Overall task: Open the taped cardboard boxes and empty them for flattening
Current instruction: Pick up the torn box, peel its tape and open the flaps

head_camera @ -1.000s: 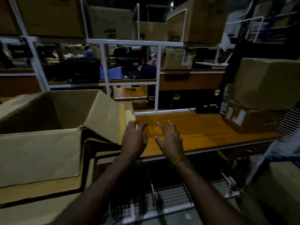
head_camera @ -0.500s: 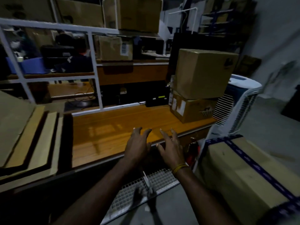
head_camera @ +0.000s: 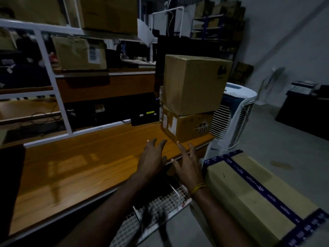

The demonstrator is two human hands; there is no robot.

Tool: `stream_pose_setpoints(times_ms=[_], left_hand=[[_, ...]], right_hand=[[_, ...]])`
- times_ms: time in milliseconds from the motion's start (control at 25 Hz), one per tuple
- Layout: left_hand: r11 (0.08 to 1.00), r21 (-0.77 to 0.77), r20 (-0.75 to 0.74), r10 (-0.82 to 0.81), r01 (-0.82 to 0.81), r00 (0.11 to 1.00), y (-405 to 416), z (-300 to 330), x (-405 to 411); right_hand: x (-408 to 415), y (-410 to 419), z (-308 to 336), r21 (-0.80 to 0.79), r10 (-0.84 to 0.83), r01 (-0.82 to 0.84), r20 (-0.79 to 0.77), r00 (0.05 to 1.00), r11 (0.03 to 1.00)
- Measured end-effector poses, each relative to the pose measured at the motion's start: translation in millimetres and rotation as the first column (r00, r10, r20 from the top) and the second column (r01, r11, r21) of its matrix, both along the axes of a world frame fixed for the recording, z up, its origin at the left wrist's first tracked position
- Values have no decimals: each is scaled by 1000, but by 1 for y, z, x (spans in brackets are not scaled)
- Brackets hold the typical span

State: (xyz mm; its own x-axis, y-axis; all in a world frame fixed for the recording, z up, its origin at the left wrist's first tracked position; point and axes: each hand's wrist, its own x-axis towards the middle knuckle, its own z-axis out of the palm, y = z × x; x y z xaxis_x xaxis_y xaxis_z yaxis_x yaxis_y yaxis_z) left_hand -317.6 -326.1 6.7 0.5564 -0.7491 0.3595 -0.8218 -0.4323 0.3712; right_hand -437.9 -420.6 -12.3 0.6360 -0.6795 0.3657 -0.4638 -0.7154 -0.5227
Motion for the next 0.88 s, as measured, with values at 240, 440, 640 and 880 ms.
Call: stream_pose_setpoints(times_ms=[240, 440, 640, 880], left_hand=[[995, -83, -26, -51, 49, 998, -106, 4, 67], [972, -173, -19, -164, 158, 986, -197, 33, 159], [899, -345, 60, -265, 269, 962, -291, 108, 241], [768, -529, 122, -352, 361, 928, -371, 185, 312]], right_hand=[[64, -98, 15, -30, -39, 40, 30, 999, 999], [148, -179, 51, -56, -99, 105, 111, 989, 993], [221, -243, 123, -134, -186, 236, 311, 932, 962], [269, -295, 199, -246, -254, 391, 449, 857, 887]])
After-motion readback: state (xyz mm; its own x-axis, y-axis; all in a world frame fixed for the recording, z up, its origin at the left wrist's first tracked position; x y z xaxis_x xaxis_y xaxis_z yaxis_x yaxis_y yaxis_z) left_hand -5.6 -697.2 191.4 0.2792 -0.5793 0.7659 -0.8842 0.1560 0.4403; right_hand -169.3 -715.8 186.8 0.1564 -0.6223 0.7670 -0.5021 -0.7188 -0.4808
